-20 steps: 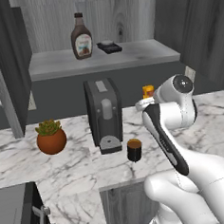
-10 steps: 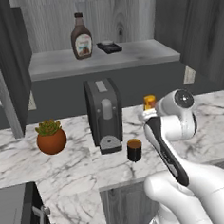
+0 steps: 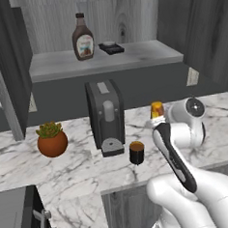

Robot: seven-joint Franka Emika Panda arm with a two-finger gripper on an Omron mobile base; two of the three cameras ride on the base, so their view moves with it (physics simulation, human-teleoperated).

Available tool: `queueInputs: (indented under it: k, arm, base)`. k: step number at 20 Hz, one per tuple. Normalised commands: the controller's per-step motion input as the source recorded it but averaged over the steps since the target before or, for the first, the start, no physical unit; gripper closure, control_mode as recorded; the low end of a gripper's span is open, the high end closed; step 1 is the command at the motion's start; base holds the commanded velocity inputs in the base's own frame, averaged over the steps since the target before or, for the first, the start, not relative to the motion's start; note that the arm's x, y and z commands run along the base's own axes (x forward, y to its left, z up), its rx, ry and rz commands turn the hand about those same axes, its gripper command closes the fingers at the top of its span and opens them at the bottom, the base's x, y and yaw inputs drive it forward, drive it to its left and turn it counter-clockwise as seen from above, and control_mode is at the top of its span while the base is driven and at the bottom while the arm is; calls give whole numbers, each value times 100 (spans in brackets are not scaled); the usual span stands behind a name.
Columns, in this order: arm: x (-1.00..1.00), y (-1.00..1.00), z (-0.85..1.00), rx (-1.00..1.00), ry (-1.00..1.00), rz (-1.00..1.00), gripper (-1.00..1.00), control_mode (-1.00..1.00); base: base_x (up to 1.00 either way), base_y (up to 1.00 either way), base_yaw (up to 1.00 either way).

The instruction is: Pick the syrup bottle and honey bottle from the cabinet and place them next to the mug.

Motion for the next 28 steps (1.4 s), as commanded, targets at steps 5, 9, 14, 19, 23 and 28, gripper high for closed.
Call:
queueInputs:
  k: [5, 9, 14, 19, 23, 28]
  arm:
    - [0, -18, -14, 2, 0, 4, 100, -100]
    - [0, -18, -16, 3, 0, 5, 100, -100]
    - [-2, -12, -20, 3, 0, 4, 100, -100]
    - [-2, -12, -21, 6, 0, 4, 100, -100]
    - [-1, -14, -18, 10, 0, 5, 100, -100]
    - [-11, -5, -18, 8, 0, 7, 100, -100]
  base:
    - [0, 0, 0]
    - [0, 0, 0]
    - [0, 0, 0]
    - [0, 0, 0]
    - [0, 0, 0]
    - [0, 0, 0]
